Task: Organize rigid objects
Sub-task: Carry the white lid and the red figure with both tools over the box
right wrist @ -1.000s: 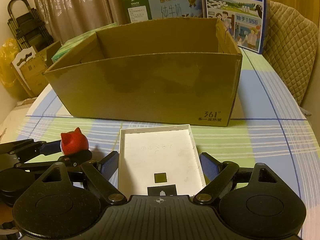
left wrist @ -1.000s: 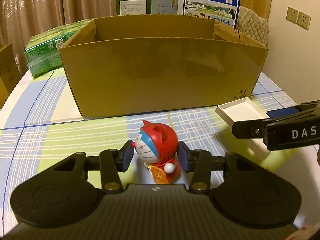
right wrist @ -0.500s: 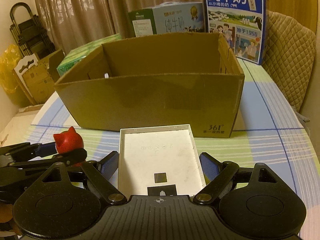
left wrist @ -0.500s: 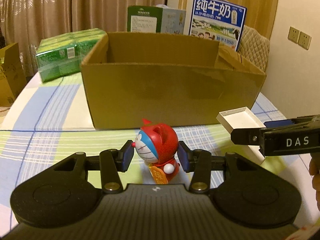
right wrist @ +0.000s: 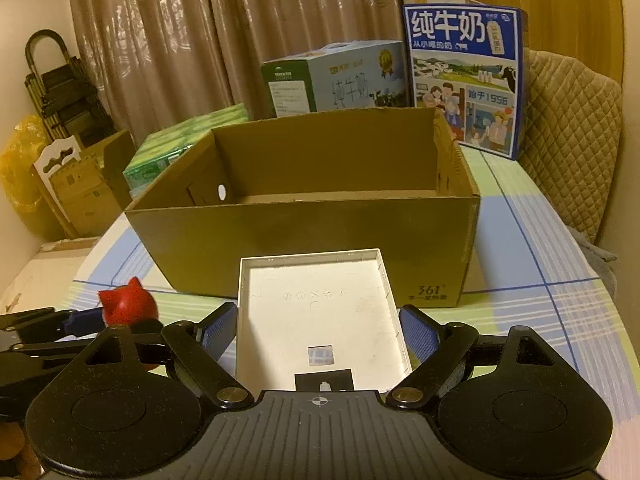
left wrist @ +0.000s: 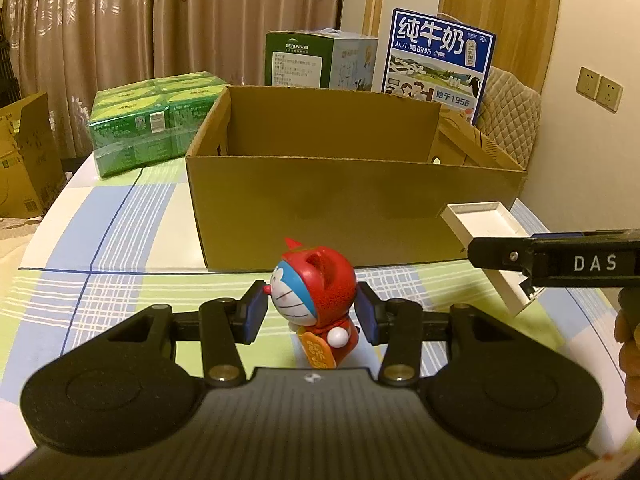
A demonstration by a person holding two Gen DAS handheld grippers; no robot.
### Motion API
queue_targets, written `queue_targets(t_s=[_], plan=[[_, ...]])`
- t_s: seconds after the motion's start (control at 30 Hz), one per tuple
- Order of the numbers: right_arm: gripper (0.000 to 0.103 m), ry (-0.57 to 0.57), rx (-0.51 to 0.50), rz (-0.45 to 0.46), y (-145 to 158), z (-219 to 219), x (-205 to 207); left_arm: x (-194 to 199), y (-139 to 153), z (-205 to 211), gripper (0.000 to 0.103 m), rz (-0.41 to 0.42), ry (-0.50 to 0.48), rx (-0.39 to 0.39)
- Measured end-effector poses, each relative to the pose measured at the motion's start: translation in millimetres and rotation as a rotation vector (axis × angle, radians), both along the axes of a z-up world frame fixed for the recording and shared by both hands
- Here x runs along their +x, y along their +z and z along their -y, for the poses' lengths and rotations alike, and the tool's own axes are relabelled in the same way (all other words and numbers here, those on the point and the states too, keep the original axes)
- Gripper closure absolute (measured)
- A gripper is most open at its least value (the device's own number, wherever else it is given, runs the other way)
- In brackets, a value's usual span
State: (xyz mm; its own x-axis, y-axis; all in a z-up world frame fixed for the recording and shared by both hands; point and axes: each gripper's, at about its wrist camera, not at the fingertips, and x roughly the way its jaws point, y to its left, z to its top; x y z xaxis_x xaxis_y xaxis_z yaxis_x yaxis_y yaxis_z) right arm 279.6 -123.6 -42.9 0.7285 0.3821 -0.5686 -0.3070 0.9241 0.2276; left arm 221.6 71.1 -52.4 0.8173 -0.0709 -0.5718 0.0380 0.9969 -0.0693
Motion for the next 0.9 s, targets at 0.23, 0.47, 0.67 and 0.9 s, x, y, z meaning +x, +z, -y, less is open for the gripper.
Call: queue_targets(t_s=[0.23,0.47,0.67,0.9], plan=[[0.019,-0.016,0.0,0.02,6,4,-4,-4,5,-1,0.061,0.006,0.001,0.005],[0.019,-0.015,-0.017,0.076,18,1,-11,-11,15,1,0.061,0.042,-0.001,0.039],[0.019,-0.019,-0.021,0.086,21,-1,-13,-14,27,6,0.061,0.084,-0.011,0.077],[0.019,-0.021,-0.019,0.101,27,-1,-14,-14,40,8,0.061,0.117,-0.018,0.067]])
